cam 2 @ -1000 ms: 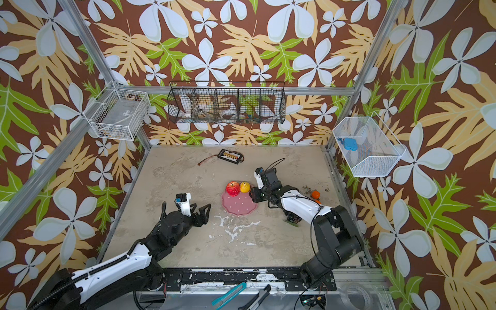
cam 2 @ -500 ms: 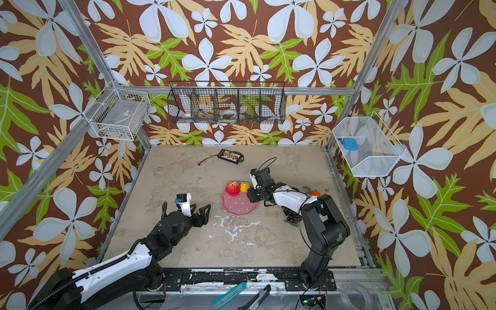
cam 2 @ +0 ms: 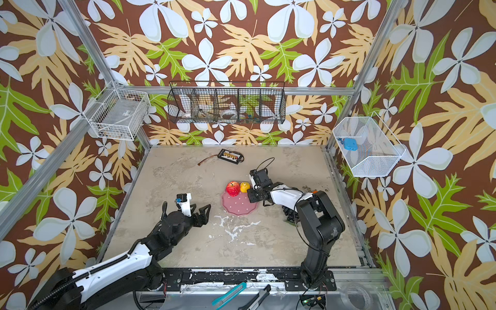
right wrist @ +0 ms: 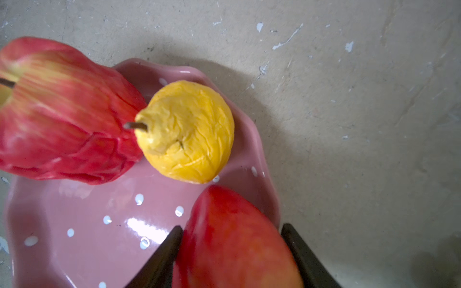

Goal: Arrange fruit in a fruit bowl
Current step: Place the fruit in the fruit bowl.

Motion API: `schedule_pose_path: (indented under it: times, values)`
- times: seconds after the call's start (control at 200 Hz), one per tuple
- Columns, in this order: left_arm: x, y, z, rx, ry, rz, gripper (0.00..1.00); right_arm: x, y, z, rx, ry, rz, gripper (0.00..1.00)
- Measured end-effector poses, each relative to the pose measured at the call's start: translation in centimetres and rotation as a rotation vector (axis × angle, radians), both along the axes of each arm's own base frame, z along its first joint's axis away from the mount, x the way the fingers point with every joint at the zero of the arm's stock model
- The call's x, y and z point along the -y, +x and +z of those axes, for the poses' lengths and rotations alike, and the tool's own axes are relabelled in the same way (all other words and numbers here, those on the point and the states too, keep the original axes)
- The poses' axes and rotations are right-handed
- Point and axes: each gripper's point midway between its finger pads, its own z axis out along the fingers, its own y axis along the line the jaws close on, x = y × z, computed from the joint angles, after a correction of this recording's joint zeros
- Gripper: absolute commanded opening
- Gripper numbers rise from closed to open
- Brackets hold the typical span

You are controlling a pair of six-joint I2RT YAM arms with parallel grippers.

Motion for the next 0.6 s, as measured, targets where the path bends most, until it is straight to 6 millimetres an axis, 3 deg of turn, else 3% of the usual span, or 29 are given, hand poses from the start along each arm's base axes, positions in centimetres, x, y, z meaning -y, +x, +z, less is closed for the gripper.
schedule_pose_path:
  times: [0.601]
  values:
    - [0.00, 0.02, -0.18, -0.004, 0.004, 0.000, 0.83, 0.23, 0.23, 0.44, 0.021, -0.019, -0.012, 0.77]
